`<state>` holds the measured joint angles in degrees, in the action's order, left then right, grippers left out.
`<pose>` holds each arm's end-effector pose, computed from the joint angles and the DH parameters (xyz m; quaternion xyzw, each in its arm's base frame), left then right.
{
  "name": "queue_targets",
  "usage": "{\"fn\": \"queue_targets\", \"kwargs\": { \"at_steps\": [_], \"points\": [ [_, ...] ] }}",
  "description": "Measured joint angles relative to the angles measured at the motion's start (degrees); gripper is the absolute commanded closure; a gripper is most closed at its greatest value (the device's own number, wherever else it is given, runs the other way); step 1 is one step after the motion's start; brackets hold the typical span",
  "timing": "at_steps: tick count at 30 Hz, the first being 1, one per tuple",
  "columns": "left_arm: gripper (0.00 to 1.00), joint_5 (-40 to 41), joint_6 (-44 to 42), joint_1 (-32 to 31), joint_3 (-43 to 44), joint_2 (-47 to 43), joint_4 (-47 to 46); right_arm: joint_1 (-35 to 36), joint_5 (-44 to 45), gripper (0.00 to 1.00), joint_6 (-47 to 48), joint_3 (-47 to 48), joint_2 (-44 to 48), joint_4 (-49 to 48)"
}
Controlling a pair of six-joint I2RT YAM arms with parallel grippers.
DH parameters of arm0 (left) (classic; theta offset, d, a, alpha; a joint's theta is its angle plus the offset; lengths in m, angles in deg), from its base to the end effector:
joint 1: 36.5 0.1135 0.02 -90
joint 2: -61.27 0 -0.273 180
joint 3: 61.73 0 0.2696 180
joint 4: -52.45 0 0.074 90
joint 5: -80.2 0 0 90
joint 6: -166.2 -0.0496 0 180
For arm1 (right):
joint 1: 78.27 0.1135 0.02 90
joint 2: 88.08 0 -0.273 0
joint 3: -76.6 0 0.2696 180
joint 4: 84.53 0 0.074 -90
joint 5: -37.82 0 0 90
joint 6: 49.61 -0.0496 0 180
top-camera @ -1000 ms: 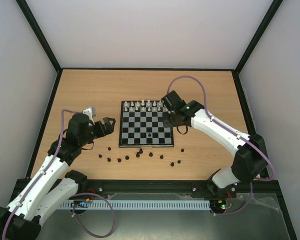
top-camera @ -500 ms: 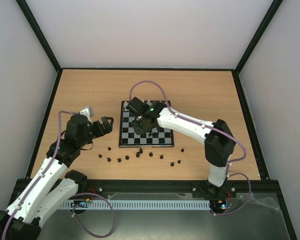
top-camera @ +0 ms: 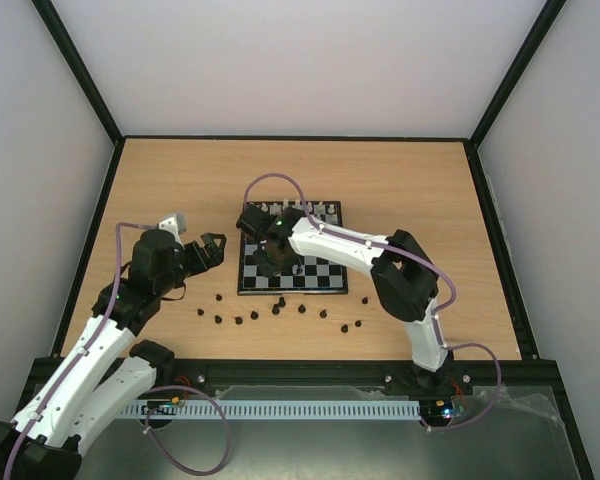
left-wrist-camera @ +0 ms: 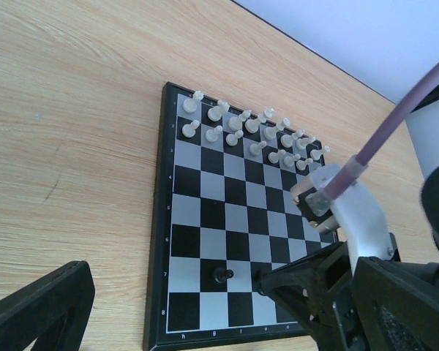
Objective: Set up the chess pieces on the board
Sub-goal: Place the chess piece on the chessboard.
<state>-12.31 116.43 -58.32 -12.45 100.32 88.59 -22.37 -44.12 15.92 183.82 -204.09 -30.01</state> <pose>0.1704 -0.0706 0.2794 -0.1241 0.8384 -0.2893 0.4450 0.2645 0.3782 0.2077 -0.2473 0.9387 0.0963 0.2200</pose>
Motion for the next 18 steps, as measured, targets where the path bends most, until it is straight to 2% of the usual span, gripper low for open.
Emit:
{"fn": "queue_targets", "kwargs": {
  "at_steps": [18],
  "points": [
    [0.01, 0.24, 0.11, 0.0, 0.0, 0.0, 0.31, 0.0, 0.15, 0.94, 0.33, 1.86, -5.35, 0.02]
  ]
}}
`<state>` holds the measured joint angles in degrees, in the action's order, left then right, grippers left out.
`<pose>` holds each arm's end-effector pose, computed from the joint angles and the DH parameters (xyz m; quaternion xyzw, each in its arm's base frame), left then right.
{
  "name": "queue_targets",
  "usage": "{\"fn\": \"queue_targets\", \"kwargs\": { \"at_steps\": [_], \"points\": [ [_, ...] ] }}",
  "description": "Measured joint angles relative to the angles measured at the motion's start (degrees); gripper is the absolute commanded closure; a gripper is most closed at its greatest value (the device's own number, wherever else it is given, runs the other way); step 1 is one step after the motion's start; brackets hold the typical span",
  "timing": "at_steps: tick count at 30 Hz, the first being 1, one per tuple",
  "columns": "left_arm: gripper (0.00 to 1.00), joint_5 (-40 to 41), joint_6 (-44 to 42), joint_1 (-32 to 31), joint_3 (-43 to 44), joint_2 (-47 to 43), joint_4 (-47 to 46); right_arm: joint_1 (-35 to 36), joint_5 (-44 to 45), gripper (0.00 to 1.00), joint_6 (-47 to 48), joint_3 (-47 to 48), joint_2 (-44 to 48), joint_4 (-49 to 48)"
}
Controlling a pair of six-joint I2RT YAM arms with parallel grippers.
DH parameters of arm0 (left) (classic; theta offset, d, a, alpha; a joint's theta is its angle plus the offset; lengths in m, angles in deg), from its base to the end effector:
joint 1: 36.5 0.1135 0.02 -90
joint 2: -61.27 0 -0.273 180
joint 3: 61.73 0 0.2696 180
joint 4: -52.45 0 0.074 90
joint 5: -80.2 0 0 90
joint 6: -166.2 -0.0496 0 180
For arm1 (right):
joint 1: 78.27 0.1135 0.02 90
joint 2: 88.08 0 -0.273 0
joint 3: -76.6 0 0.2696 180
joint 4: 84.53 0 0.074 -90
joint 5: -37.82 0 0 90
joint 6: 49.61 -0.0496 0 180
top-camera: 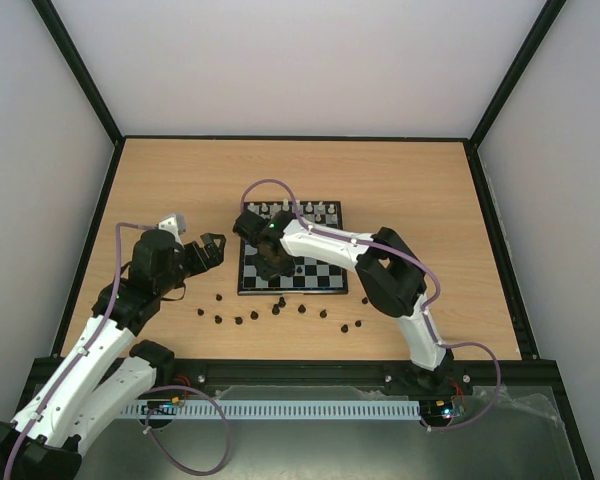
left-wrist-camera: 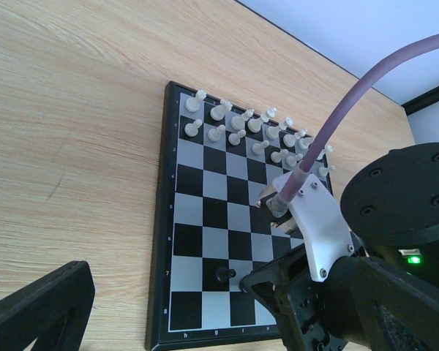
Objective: Set up the chess pieces on the board
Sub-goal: Place the chess piece on the chessboard, then pick up the chess piece at the center of the board.
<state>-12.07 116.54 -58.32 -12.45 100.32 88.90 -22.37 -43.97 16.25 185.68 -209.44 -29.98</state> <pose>0.1702 -0.0703 0.2788 -0.1263 0.8395 -0.2871 0.4437 0.2716 0.3885 0.1761 -0.2535 0.9438 0.0751 0.1985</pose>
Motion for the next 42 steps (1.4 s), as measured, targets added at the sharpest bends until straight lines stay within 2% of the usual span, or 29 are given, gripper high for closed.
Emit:
{"fn": "queue_targets", "kwargs": {
  "at_steps": [5, 13, 21, 30, 35, 42],
  "points": [
    [0.01, 0.17, 0.0, 0.0, 0.0, -0.02, 0.09, 0.0, 0.46, 0.9, 0.22, 0.09, -0.31, -0.04],
    [0.0, 0.31, 0.0, 0.0, 0.0, -0.17, 0.74, 0.0, 1.36, 0.89, 0.42, 0.81, -0.31, -0.46],
    [0.0, 0.33, 0.0, 0.0, 0.0, -0.46, 1.27, 0.0, 1.51, 0.73, 0.63, 0.81, -0.31, -0.5],
    [0.01, 0.31, 0.0, 0.0, 0.0, -0.87, 1.33, 0.0, 1.81, 0.64, 0.44, 0.28, 0.2, -1.44],
    [0.0, 0.28, 0.02, 0.0, 0.0, -0.85, 1.29, -0.44, 3.34, 0.61, -0.15, -4.07, 5.25, -2.71],
    [0.01, -0.22, 0.17, 0.0, 0.0, -0.59, 1.09, -4.35, 5.4, 0.59, -2.43, -17.03, 20.15, -4.55]
  ]
}}
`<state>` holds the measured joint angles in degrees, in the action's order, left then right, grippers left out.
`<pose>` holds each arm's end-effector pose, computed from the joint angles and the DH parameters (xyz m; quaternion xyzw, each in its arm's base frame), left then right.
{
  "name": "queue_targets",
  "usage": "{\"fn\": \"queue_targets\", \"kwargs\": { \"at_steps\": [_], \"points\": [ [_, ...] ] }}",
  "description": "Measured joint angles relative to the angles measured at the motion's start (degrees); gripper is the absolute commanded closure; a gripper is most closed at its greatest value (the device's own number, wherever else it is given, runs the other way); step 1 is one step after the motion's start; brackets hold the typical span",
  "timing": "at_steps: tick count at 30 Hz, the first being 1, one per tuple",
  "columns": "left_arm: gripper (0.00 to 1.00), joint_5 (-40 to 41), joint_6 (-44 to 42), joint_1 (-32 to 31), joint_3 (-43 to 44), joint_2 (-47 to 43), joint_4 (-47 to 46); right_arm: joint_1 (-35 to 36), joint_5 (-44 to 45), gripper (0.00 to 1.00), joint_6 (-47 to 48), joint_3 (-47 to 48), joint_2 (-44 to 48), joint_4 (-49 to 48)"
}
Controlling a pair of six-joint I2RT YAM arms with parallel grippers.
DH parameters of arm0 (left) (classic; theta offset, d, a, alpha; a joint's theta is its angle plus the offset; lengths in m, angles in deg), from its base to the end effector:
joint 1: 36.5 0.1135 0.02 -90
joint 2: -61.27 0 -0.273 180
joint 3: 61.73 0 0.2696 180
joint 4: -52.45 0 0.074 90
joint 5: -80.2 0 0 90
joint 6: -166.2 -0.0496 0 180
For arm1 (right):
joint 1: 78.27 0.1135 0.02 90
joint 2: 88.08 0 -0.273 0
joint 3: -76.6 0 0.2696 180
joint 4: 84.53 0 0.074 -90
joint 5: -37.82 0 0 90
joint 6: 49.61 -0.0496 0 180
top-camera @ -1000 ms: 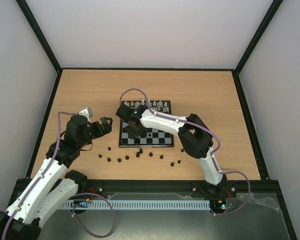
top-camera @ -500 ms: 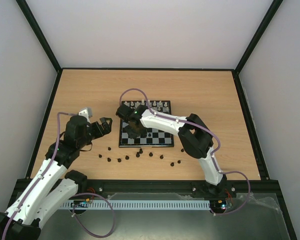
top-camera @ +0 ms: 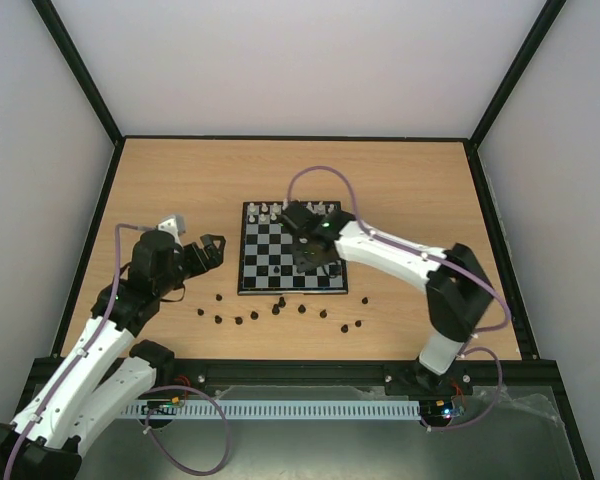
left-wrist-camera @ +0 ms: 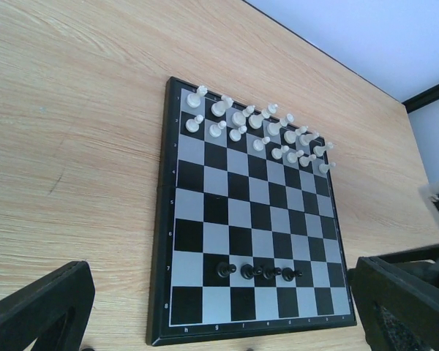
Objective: Set up the chess pieces on the board
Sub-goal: Pick up the chess piece at the center of the board.
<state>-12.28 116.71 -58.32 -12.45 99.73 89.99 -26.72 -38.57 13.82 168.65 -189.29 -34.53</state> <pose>0.1676 -0.0694 0.2784 -0.1270 0.8417 -0.2872 0.4392 0.2590 0.3075 0.2334 -0.1763 0.9414 0.0777 0.2770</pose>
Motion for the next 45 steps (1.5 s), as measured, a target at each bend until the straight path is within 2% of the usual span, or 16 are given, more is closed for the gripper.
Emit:
{"fn": "queue_targets", "kwargs": {
  "at_steps": [7, 12, 18, 25, 29, 37, 45],
  "points": [
    [0.01, -1.75, 0.04, 0.0, -0.96, 1.88, -2.71, -7.08, 2.58, 0.57, -5.25, -16.11, 12.44, 0.92],
    [0.01, -3.63, -0.02, 0.0, -2.03, 3.58, -4.46, -8.11, 3.37, 0.56, -9.81, -23.04, 16.65, 2.08],
    [0.01, -5.35, -0.61, 0.0, -2.05, 4.83, -5.68, -8.52, 2.29, 0.6, -13.9, -29.73, 18.51, 1.4],
    [0.0, -6.25, -1.49, 0.0, -2.03, 4.85, -5.92, -8.83, 0.22, 0.68, -16.24, -33.66, 18.75, -0.52],
    [0.01, -6.51, -1.55, 0.0, -2.05, 4.85, -5.95, -9.05, -0.55, 0.79, -16.9, -34.71, 18.75, -1.68],
    [0.01, -6.56, -1.55, 0.0, -2.32, 4.87, -6.32, -11.08, -1.66, 0.92, -17.0, -35.71, 18.75, -3.52],
    [0.0, -6.56, -1.53, 0.0, -2.75, 5.46, -7.17, -11.47, -1.57, 0.98, -16.11, -34.49, 18.75, -3.8]
  ]
}}
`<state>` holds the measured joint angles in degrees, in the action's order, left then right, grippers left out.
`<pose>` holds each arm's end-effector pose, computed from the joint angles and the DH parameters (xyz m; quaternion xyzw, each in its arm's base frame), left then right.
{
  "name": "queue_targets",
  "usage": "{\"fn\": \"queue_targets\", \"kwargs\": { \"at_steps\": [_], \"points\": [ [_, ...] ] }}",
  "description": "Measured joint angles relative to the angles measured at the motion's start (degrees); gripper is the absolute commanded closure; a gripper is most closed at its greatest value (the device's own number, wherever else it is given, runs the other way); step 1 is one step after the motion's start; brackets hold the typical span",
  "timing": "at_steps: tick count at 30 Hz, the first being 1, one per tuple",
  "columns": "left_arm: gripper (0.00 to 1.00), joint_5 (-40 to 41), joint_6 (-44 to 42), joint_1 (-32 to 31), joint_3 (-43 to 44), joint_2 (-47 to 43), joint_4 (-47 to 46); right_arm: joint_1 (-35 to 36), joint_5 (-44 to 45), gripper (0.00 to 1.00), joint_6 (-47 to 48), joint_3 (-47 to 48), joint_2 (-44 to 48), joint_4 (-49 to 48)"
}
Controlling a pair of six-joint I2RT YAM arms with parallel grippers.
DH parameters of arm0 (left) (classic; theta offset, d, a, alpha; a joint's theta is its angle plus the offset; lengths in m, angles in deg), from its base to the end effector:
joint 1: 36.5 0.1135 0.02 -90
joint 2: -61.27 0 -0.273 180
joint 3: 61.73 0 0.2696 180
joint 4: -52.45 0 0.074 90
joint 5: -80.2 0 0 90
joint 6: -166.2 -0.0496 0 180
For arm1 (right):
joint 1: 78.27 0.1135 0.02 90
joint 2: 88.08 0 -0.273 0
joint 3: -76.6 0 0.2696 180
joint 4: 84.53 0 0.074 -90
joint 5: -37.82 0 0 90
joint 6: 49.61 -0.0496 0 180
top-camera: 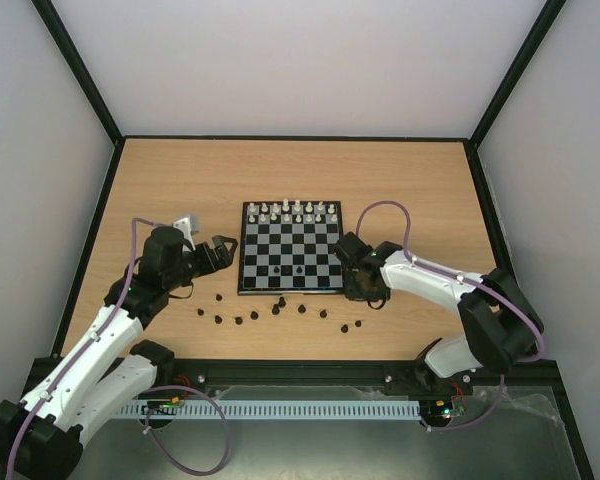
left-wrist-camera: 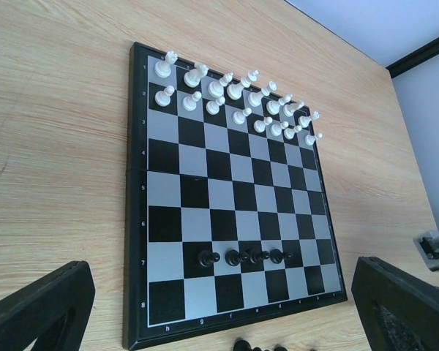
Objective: Set up the chess pieces on the board
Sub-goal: Pick up the chess piece at the center of the board, then place the chess piece on the chessboard.
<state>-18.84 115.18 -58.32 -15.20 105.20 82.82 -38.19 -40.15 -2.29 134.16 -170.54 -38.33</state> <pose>0.1842 -0.0821 0.2578 -0.0871 0.8500 -0.3189 0.4102 0.2120 0.1649 0.1547 0.0395 0.9804 0.0304 0.1908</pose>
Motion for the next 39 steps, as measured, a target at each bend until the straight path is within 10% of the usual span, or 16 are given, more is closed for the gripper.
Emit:
{"fn": "queue_targets", "kwargs": {
  "at_steps": [39],
  "points": [
    [0.01, 2.23, 3.3, 0.0, -1.88, 2.69, -3.08, 5.16, -5.84, 0.92, 15.65, 30.67, -22.8, 1.38]
  ]
}}
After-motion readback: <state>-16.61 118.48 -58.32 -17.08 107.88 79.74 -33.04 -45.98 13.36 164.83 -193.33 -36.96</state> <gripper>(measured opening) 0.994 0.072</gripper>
